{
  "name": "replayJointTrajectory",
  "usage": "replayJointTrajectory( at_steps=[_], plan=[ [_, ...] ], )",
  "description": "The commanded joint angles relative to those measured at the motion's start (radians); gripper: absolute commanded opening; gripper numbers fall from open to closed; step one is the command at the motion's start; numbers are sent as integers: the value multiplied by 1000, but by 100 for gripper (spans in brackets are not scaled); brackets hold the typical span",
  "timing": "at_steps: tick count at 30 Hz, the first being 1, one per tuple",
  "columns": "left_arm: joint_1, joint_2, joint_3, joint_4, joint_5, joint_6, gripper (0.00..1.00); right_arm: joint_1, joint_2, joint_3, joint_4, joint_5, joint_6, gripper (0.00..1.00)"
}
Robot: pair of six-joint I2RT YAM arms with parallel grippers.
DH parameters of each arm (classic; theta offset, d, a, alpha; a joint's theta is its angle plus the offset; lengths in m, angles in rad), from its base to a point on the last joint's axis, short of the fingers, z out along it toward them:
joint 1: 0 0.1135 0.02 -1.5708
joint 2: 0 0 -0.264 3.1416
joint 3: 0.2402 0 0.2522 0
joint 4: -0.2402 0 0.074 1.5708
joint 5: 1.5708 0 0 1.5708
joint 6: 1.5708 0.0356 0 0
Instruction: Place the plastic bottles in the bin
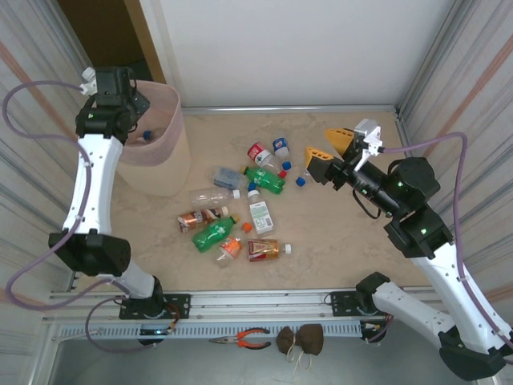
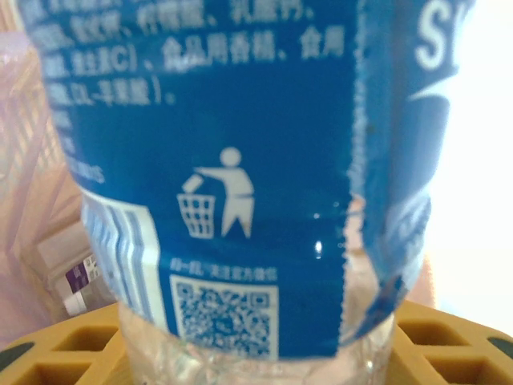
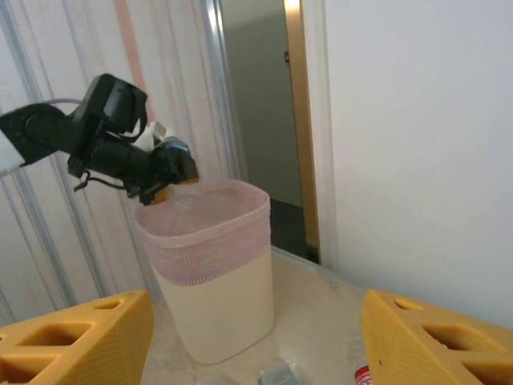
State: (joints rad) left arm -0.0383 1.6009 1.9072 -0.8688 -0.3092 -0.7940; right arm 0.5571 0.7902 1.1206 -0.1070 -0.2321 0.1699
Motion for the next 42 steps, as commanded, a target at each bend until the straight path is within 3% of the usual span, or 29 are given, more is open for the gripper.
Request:
replayJointTrajectory(
  at_steps=[1, 9, 25, 36, 42],
  plan=[
    [12, 48, 78, -139, -52, -157, 42, 4, -21, -8, 5, 23, -40, 68],
    [30, 165, 126, -218, 33, -318, 46, -5, -55, -17, -25, 43, -95, 68],
    [55, 292, 83, -160, 250, -548, 55, -26, -93, -44, -28, 49, -123, 69],
    [84, 289, 3, -104, 309, -612, 62, -34, -103, -40, -40, 54, -122, 69],
    [93, 287, -12, -87, 343, -613, 73, -35, -96, -33, -39, 50, -112, 69]
  ],
)
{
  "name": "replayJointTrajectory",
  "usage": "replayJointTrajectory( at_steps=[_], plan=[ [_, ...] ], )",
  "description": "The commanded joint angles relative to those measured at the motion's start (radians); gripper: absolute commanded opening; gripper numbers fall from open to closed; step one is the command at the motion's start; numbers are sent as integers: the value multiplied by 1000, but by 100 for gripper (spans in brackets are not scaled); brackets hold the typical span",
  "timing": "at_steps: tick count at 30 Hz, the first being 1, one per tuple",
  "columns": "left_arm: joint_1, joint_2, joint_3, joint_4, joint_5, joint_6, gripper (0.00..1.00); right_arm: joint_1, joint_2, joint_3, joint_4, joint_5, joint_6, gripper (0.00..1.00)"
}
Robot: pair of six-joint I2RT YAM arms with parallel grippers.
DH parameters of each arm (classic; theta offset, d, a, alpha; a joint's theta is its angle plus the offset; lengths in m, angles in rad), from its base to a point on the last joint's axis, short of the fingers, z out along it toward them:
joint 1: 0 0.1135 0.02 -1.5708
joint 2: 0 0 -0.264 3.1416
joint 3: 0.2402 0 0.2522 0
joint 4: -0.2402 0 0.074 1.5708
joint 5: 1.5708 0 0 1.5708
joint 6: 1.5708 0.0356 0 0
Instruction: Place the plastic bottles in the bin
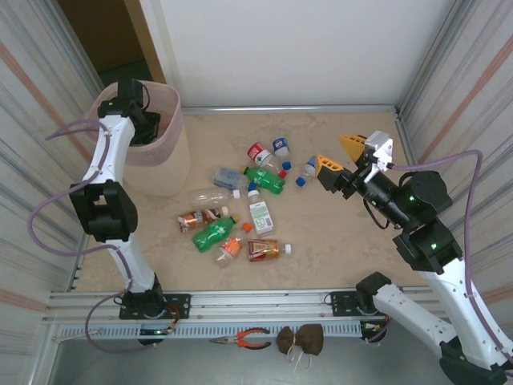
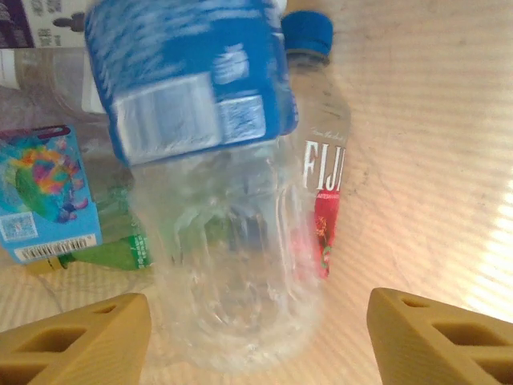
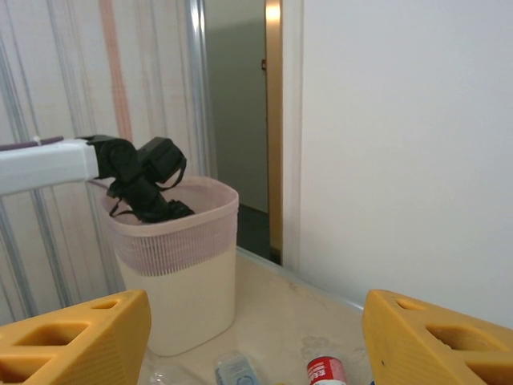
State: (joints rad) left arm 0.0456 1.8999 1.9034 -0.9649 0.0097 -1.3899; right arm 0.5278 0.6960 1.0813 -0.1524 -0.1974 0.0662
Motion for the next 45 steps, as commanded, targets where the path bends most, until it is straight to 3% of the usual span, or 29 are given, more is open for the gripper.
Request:
replayJointTrajectory(
  at_steps=[1, 31, 37, 45],
  plan=[
    [10, -13, -9, 10, 33, -17, 74, -5, -2, 6, 7, 15, -6, 69],
    [13, -212, 9, 65, 89, 27, 76, 0, 48, 12, -42, -36, 53, 69],
    [13, -264, 3, 116, 86, 159, 74, 16, 117, 54, -149, -42, 77, 69],
    [14, -394, -184, 407, 184, 448, 73, 53, 260, 122, -296, 9, 130, 68]
  ],
)
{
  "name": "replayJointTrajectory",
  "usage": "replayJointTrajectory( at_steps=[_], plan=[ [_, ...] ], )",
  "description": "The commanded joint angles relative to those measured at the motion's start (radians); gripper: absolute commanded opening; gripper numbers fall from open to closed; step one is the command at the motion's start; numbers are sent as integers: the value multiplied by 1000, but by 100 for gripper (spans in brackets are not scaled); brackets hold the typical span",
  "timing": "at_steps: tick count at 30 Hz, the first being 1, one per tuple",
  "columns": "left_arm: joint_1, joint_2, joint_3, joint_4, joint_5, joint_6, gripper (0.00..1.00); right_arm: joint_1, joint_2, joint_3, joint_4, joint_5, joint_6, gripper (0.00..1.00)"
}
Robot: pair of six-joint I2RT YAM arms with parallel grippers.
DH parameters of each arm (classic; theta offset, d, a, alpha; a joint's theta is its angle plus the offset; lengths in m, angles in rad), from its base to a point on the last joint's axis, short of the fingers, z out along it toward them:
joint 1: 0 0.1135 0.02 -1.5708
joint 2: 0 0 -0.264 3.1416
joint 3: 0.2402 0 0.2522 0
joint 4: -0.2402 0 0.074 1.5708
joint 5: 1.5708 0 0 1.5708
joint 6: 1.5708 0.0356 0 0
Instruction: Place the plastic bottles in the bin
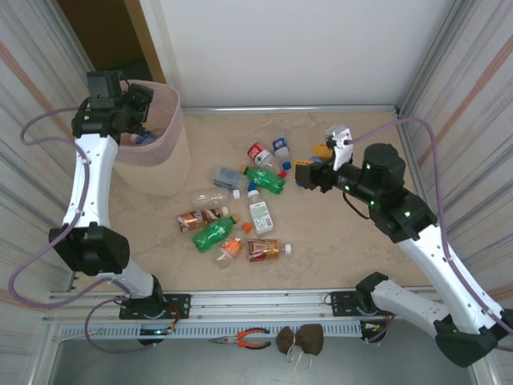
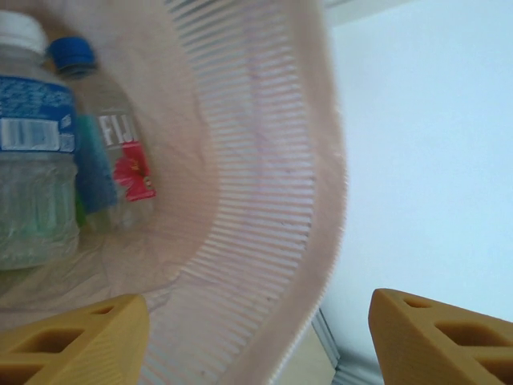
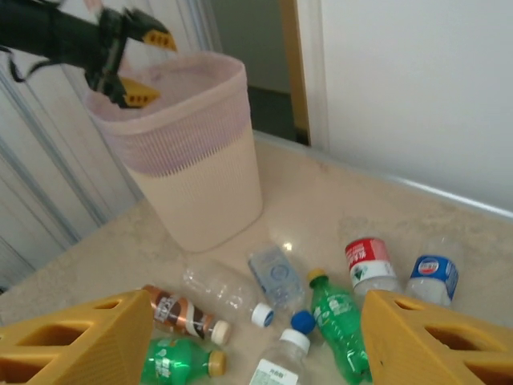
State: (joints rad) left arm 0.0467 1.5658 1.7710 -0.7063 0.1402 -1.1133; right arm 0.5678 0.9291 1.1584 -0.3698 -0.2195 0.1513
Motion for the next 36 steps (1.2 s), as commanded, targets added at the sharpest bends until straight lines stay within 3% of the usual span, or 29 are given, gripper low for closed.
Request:
replayJointTrajectory(
  at_steps=[1, 8, 17, 27, 36],
  plan=[
    [13, -81, -76, 178, 60, 215, 73, 18, 47, 53, -96, 44, 59, 68],
    [12, -239, -245, 340, 82, 490, 77, 41, 185, 89, -170, 74, 165, 66],
    [12, -431, -483, 529, 277, 704, 81, 86, 379, 152, -255, 110, 301, 61],
    [13, -536, -600, 561, 394, 760, 80, 147, 637, 277, -385, 143, 342, 56],
    [13, -566, -640, 560, 414, 748, 80, 213, 863, 419, -507, 280, 318, 63]
  ],
)
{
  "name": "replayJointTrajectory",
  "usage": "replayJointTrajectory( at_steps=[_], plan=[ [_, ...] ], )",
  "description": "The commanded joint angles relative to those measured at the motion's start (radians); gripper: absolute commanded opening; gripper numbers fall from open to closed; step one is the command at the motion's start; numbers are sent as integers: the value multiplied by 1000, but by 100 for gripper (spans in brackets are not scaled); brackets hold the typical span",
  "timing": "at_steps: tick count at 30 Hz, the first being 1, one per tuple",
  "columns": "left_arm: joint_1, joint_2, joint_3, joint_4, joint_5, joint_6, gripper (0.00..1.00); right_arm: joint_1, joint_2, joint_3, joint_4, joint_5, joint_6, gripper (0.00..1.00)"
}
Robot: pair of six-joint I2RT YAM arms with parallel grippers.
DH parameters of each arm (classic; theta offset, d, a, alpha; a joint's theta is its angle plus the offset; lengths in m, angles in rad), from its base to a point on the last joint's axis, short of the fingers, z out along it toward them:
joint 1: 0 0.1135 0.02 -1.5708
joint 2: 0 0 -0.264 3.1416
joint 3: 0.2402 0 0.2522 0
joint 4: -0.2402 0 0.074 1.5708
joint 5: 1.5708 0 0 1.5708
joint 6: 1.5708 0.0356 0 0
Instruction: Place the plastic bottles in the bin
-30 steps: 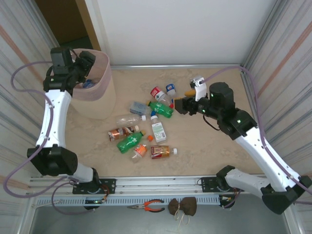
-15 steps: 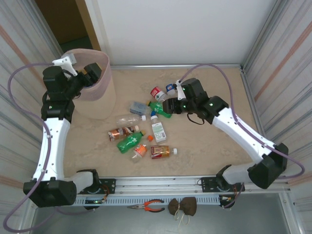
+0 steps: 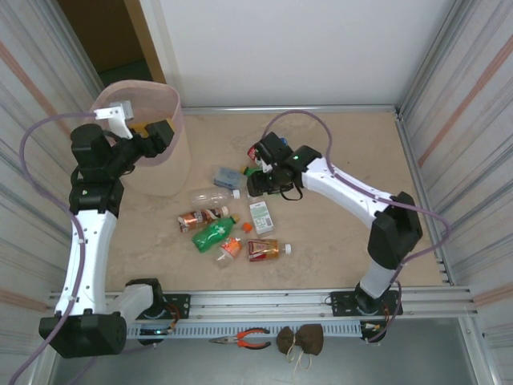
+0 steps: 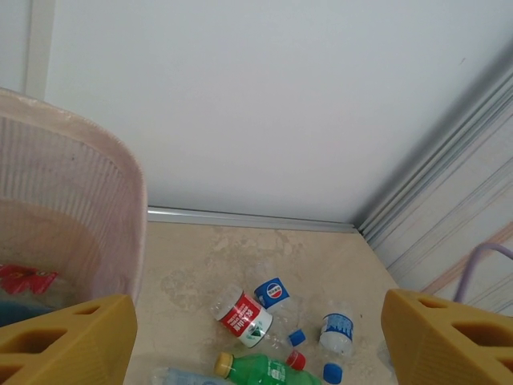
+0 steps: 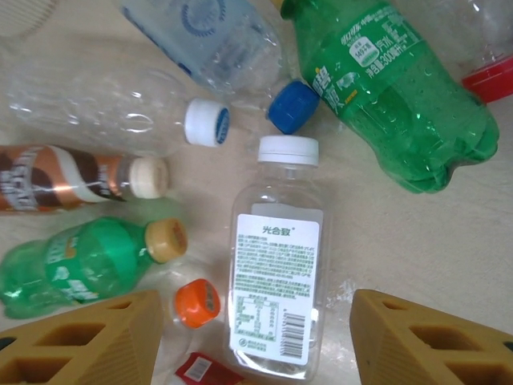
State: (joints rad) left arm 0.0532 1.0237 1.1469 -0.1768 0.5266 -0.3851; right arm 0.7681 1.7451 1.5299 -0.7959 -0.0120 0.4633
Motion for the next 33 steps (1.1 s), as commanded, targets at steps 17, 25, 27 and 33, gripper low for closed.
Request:
replayJointTrajectory(
  at_steps=[17, 25, 27, 33],
  plan=[
    [5, -28, -54, 48, 32, 2, 81, 57, 376, 246, -136, 108, 43, 81],
    [6, -22, -58, 44, 32, 8, 81, 58, 463, 258, -146, 143, 50, 81],
    [6, -18, -59, 45, 34, 5, 81, 58, 479, 259, -149, 134, 55, 79],
    [6, -19, -59, 46, 35, 1, 81, 58, 482, 256, -153, 127, 59, 75]
  ],
)
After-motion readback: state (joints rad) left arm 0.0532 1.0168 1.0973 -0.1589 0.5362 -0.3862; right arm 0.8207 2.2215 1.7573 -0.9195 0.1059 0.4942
